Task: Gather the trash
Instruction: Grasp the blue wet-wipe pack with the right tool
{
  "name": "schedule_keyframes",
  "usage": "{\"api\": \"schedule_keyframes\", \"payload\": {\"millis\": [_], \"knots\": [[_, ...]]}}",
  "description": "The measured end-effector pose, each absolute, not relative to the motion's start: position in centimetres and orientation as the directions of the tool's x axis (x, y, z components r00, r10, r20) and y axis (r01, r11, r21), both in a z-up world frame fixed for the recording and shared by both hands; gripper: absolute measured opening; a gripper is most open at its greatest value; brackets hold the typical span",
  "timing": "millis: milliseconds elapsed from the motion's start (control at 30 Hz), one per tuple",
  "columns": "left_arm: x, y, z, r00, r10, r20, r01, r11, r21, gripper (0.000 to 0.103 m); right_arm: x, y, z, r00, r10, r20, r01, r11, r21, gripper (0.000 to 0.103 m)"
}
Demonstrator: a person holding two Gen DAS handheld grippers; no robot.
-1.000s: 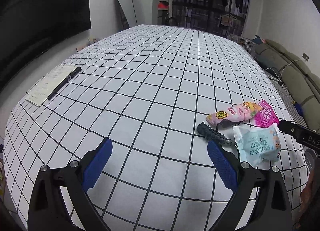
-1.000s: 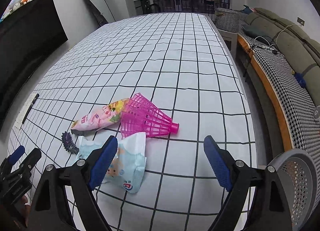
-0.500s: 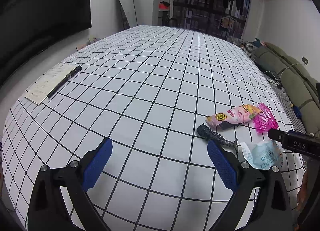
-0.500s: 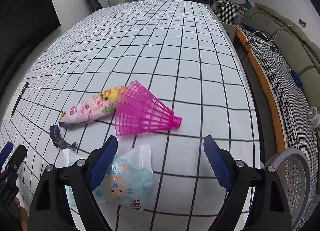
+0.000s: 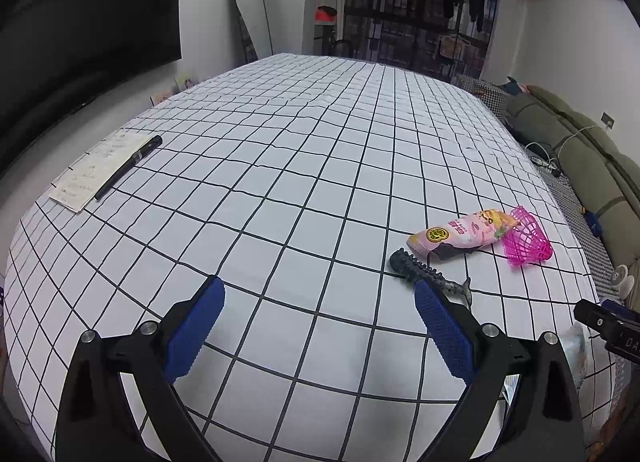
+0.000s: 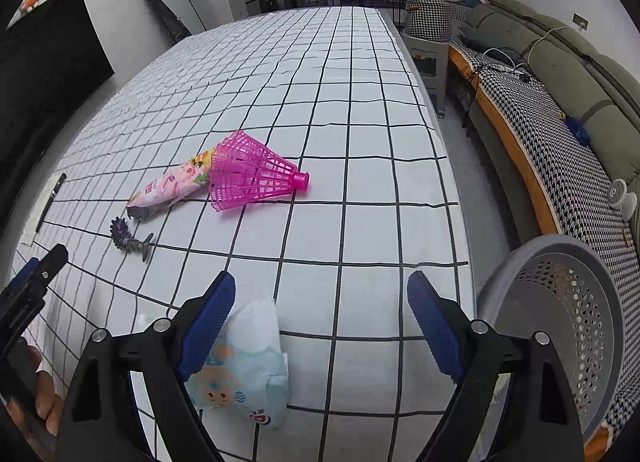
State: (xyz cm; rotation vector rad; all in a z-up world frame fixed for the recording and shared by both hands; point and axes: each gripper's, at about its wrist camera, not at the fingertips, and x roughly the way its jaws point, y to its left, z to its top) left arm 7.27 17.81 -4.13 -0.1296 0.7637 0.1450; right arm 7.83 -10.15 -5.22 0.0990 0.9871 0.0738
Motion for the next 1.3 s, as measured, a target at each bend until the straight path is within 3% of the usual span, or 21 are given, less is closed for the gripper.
{"api": "schedule_keyframes", "payload": {"millis": [433, 733, 1067, 1300], "knots": [[7.2, 17.5, -4.1, 0.716, 0.078, -0.693, -0.17, 0.983, -0.065, 0.094, 1.0, -10.3, -5.5, 0.502, 0.093, -0.86, -0.075, 0.995, 0.064, 0.084], [6.8, 17.2, -3.9, 0.724, 0.078, -0.685, -0.166, 0.984, -0.063, 0.094, 2.7, -10.2, -7.7, 0.471, 0.073, -0.879, -0.04, 0.997, 0.062, 0.084], [6.9, 17.4, -3.9, 0.723, 0.065, -0.688, -0.157, 0.985, -0.072, 0.094, 8.1, -8.1, -5.9, 0.532, 0.087, -0.843, -0.079, 0.995, 0.053, 0.084], [6.9, 17.4, -3.9, 0.722, 0.058, -0.689, -0.155, 0.985, -0.08, 0.094, 7.5, -7.4, -4.3, 0.563, 0.116, -0.819, -0.084, 0.993, 0.083, 0.084]]}}
